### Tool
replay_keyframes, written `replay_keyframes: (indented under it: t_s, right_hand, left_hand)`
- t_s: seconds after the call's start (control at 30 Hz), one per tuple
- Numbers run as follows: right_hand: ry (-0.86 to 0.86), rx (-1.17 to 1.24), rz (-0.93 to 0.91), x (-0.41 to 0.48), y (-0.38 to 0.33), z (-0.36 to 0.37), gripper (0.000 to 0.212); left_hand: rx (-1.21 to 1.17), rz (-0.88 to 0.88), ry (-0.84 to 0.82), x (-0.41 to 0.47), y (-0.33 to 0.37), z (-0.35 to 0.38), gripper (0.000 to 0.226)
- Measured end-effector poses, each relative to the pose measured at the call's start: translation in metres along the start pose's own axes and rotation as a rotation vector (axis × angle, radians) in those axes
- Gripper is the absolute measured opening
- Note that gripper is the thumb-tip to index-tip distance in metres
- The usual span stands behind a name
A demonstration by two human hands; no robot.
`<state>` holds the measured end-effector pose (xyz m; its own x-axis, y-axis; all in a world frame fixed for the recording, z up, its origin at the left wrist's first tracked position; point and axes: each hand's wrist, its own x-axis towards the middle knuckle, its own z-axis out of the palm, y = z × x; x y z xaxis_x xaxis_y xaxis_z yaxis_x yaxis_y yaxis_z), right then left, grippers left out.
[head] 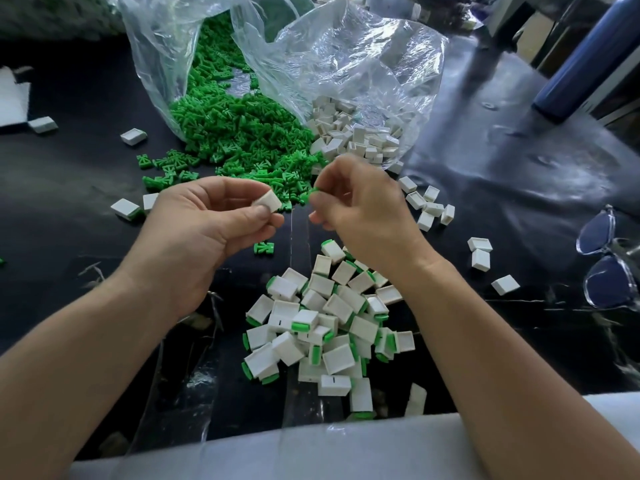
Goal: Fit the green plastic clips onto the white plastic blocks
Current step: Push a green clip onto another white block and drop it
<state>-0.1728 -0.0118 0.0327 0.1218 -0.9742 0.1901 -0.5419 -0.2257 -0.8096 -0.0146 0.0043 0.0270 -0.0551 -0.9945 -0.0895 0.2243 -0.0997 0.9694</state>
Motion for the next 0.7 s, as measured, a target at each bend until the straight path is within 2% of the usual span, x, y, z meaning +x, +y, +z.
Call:
replay_keyframes:
  t_s: [0.1, 0.23, 0.6, 0.7]
  right_hand:
    - [-0.013, 0.161, 0.021, -0.0004, -0.0036, 0.0003, 0.026]
    - [-0.07, 0.225, -0.01, -0.0019, -0.0036, 0.0027, 0.017]
    - [-0.129, 0.197, -0.018, -0.0058, -0.0039, 0.0057, 0.014]
    - [-0.165, 0.174, 0.001, -0.006, -0.0041, 0.0033, 0.02]
  left_hand:
    - [0.011, -0.003, -0.015, -0.0008, 0.0001, 0.0003, 0.02]
    - [0.04, 0.0, -0.028, -0.0016, -0.0007, -0.0003, 0.019]
    - [0.168, 0.068, -0.012, -0.0045, -0.0015, 0.0013, 0.019]
    - [0.228, 0.117, -0.003, -0.0063, -0.0012, 0.0036, 0.016]
